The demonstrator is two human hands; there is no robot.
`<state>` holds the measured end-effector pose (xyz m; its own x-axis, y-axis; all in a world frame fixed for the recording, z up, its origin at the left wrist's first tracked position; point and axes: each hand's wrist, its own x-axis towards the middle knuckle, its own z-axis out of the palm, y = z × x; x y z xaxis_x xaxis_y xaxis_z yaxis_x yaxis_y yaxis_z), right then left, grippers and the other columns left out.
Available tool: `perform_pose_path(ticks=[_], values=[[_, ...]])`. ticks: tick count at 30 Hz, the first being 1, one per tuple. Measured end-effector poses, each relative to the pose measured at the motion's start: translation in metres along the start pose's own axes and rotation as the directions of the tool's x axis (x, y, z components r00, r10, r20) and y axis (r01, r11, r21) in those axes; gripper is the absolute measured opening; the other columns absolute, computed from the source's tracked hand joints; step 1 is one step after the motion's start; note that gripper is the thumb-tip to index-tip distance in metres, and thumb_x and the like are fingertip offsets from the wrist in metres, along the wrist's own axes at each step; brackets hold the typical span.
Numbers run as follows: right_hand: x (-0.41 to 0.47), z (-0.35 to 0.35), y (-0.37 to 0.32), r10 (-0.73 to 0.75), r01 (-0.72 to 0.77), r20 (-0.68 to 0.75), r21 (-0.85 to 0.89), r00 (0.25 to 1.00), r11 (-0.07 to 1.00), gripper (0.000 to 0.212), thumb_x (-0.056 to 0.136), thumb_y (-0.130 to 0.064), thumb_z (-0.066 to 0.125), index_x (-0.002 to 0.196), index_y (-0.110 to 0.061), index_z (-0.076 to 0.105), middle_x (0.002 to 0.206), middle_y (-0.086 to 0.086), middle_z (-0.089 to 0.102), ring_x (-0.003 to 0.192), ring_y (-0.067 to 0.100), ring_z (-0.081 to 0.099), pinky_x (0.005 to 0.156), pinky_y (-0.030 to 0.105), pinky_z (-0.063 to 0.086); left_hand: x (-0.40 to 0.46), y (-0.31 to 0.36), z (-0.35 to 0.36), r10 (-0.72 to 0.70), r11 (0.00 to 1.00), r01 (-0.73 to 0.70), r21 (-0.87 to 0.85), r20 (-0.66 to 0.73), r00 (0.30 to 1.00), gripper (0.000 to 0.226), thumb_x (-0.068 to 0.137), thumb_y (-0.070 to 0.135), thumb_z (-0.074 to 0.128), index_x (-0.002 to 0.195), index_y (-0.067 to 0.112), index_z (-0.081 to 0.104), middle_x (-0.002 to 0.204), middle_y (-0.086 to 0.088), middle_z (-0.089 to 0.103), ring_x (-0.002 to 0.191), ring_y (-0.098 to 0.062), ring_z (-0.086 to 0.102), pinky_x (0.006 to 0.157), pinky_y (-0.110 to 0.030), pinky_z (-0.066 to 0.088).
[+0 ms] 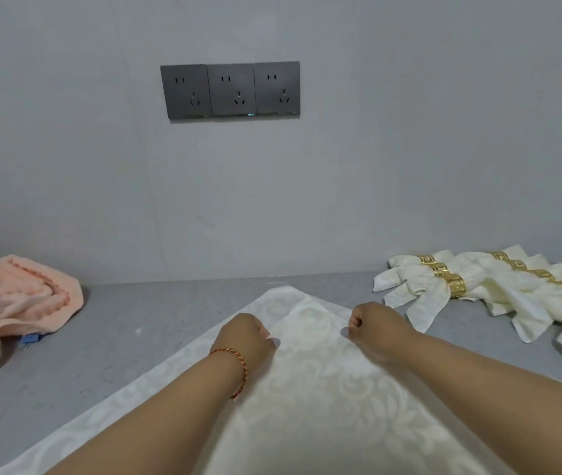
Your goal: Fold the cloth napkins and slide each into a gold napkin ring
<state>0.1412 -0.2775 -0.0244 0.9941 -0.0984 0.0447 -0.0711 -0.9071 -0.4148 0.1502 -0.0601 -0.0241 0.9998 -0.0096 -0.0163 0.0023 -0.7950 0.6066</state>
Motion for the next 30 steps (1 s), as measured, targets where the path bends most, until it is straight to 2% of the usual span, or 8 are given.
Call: perform_pose_path(ticks=[2, 5, 11, 19, 21, 24, 27, 30], values=[[0.008, 0.004, 0.002, 0.007, -0.007, -0.013, -0.013, 1.000, 1.000, 0.032, 0.092, -0.034, 0.059, 0.067, -0.020, 0.044, 0.075, -0.004, 0.054, 0.079, 0.017, 0.053, 0.061, 0.026, 0.035, 0.006, 0.001, 0.005, -0.037, 0.999, 0.037, 0.018, 0.002, 0.999, 0.026, 0.085, 0.030, 0.066, 0.066, 0.023, 0.051, 0.076, 0.004, 0.059, 0.092, -0.021, 0.064, 0.092, -0.034, 0.050], [0.016, 0.009, 0.003, 0.003, -0.005, -0.039, -0.037, 0.999, 0.999, 0.032, 0.093, -0.035, 0.058, 0.069, -0.020, 0.044, 0.079, -0.002, 0.056, 0.079, 0.018, 0.053, 0.059, 0.026, 0.034, 0.016, 0.002, 0.009, -0.076, 0.997, 0.076, 0.027, -0.012, 0.997, 0.025, 0.085, 0.033, 0.066, 0.068, 0.025, 0.051, 0.082, 0.005, 0.061, 0.099, -0.022, 0.063, 0.099, -0.041, 0.045], [0.030, 0.015, 0.003, 0.014, -0.017, -0.077, -0.038, 0.997, 0.999, 0.024, 0.093, -0.036, 0.057, 0.079, -0.018, 0.049, 0.086, 0.000, 0.063, 0.086, 0.021, 0.060, 0.074, 0.029, 0.045, 0.034, 0.004, 0.015, -0.086, 0.989, 0.089, 0.117, -0.035, 0.996, 0.012, 0.089, 0.031, 0.060, 0.084, 0.021, 0.056, 0.087, 0.004, 0.058, 0.095, -0.020, 0.061, 0.088, -0.032, 0.042], [0.036, 0.022, 0.006, 0.006, -0.016, -0.113, -0.090, 0.994, 0.996, 0.023, 0.091, -0.039, 0.058, 0.091, -0.017, 0.052, 0.102, 0.003, 0.062, 0.096, 0.023, 0.059, 0.080, 0.032, 0.045, 0.041, 0.002, 0.021, -0.103, 0.984, 0.116, 0.139, -0.094, 0.990, 0.020, 0.089, 0.032, 0.060, 0.072, 0.025, 0.052, 0.096, 0.005, 0.066, 0.098, -0.021, 0.059, 0.088, -0.033, 0.037], [0.038, 0.022, 0.003, 0.012, -0.022, -0.103, -0.099, 0.995, 0.995, 0.028, 0.089, -0.040, 0.059, 0.098, -0.015, 0.055, 0.105, 0.004, 0.061, 0.099, 0.024, 0.057, 0.082, 0.033, 0.046, 0.043, 0.001, 0.022, -0.107, 0.981, 0.121, 0.154, -0.099, 0.989, 0.007, 0.088, 0.030, 0.059, 0.084, 0.025, 0.059, 0.105, 0.004, 0.065, 0.104, -0.021, 0.056, 0.085, -0.032, 0.036], [0.041, 0.021, -0.004, 0.018, -0.026, -0.083, -0.088, 0.996, 0.996, 0.031, 0.085, -0.042, 0.061, 0.101, -0.016, 0.054, 0.106, 0.002, 0.060, 0.102, 0.023, 0.055, 0.077, 0.031, 0.043, 0.048, 0.007, 0.024, -0.100, 0.972, 0.113, 0.207, -0.070, 0.993, 0.027, 0.086, 0.029, 0.056, 0.113, 0.023, 0.058, 0.119, 0.001, 0.056, 0.117, -0.024, 0.046, 0.087, -0.033, 0.035], [0.046, 0.022, -0.013, 0.020, -0.023, -0.039, -0.074, 0.999, 0.997, 0.035, 0.082, -0.045, 0.063, 0.099, -0.015, 0.054, 0.100, 0.000, 0.060, 0.101, 0.023, 0.057, 0.077, 0.032, 0.044, 0.051, 0.019, 0.025, -0.075, 0.972, 0.070, 0.224, 0.015, 0.997, 0.040, 0.087, 0.042, 0.058, 0.122, 0.024, 0.053, 0.126, 0.000, 0.052, 0.124, -0.026, 0.039, 0.099, -0.036, 0.037], [0.052, 0.020, -0.013, 0.026, -0.026, 0.032, -0.022, 0.999, 0.999, 0.028, 0.084, -0.042, 0.064, 0.083, -0.018, 0.050, 0.083, -0.004, 0.058, 0.092, 0.021, 0.059, 0.073, 0.030, 0.043, 0.054, 0.021, 0.026, -0.047, 0.979, 0.029, 0.201, 0.084, 0.995, 0.045, 0.087, 0.050, 0.057, 0.126, 0.027, 0.052, 0.128, 0.005, 0.054, 0.128, -0.023, 0.040, 0.106, -0.038, 0.035]])
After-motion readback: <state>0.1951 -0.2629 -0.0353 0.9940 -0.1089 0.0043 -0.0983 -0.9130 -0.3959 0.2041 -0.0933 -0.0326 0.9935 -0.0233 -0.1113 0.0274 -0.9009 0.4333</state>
